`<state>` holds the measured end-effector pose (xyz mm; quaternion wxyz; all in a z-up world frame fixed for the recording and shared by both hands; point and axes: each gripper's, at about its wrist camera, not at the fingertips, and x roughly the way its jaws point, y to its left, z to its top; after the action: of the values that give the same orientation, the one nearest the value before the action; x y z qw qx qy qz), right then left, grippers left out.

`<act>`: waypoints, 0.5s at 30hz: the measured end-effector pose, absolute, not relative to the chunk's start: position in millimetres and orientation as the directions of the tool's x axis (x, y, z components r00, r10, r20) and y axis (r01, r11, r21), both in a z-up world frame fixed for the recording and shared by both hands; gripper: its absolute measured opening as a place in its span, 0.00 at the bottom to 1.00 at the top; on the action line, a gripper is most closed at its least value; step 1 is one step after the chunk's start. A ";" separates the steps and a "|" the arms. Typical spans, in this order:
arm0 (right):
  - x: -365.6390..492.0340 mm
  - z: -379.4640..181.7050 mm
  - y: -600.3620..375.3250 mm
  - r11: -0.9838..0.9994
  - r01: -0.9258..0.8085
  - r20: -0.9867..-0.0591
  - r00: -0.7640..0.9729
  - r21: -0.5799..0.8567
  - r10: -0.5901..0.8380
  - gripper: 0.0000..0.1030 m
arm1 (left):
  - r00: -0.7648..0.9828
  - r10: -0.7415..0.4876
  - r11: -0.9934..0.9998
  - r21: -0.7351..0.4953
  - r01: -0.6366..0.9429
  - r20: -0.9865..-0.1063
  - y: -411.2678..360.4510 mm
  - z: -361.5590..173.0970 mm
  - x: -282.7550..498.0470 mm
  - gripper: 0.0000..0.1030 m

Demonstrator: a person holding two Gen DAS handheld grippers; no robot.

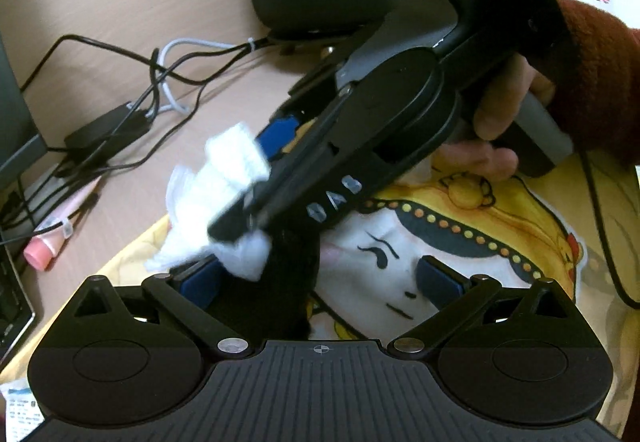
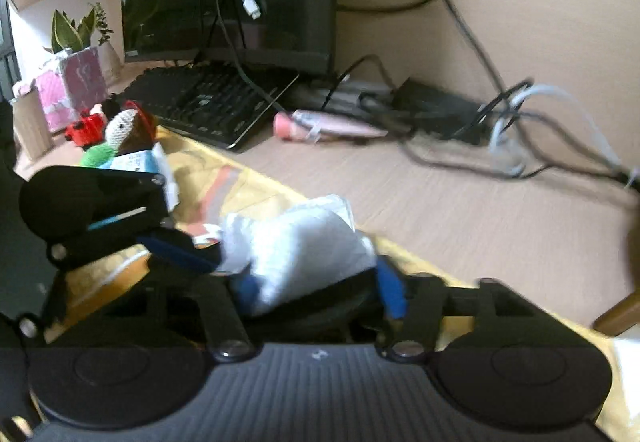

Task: Organize soft objects
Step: 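Wipe the black-and-blue pad with the tissue in the right gripper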

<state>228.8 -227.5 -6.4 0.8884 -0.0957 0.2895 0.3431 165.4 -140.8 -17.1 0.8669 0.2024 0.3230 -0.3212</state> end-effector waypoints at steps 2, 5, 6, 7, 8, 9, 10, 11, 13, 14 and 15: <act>227.7 -4.4 -233.4 0.764 -0.644 -0.558 0.626 0.023 0.545 0.28 | 0.585 -0.427 0.715 0.138 0.685 -0.689 -139.6 -17.0 163.8 1.00; 224.6 1.9 -244.6 0.801 -0.599 -0.513 0.685 0.008 0.518 0.18 | 0.586 -0.427 0.719 0.135 0.682 -0.689 -139.1 -16.9 162.6 1.00; 223.2 4.8 -248.4 0.813 -0.582 -0.496 0.705 0.003 0.506 0.17 | 0.586 -0.426 0.721 0.133 0.681 -0.689 -139.0 -16.9 162.6 1.00; 221.5 9.8 -254.6 0.820 -0.572 -0.478 0.717 0.013 0.508 0.17 | 0.586 -0.426 0.723 0.130 0.679 -0.689 -138.8 -17.0 162.8 1.00; 219.9 15.5 -261.6 0.825 -0.565 -0.460 0.725 0.029 0.513 0.17 | 0.586 -0.426 0.725 0.128 0.677 -0.689 -138.6 -17.0 163.1 1.00; 218.2 21.3 -268.6 0.829 -0.558 -0.442 0.733 0.044 0.517 0.17 | 0.587 -0.425 0.728 0.125 0.675 -0.689 -138.4 -17.1 163.5 1.00; 215.1 25.6 -276.4 0.835 -0.547 -0.422 0.745 0.058 0.517 0.17 | 0.587 -0.425 0.729 0.125 0.673 -0.689 -138.4 -17.0 163.7 1.00; 211.1 28.1 -284.7 0.842 -0.535 -0.404 0.756 0.073 0.515 0.17 | 0.589 -0.424 0.729 0.126 0.673 -0.688 -138.6 -16.8 163.7 1.00; 205.1 26.3 -298.0 0.851 -0.513 -0.384 0.767 0.113 0.514 0.17 | 0.593 -0.420 0.731 0.132 0.670 -0.687 -138.9 -16.3 163.9 1.00; 203.0 23.6 -302.9 0.852 -0.506 -0.381 0.768 0.131 0.515 0.18 | 0.599 -0.413 0.737 0.134 0.663 -0.686 -139.0 -16.0 165.1 1.00; 200.9 20.9 -307.7 0.853 -0.499 -0.377 0.769 0.150 0.516 0.18 | 0.607 -0.405 0.749 0.134 0.649 -0.684 -138.4 -16.0 167.2 1.00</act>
<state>200.9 -307.7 20.9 0.9403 0.0205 0.2063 0.2700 167.2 -138.4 -16.0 0.8765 0.1879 0.3256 -0.3006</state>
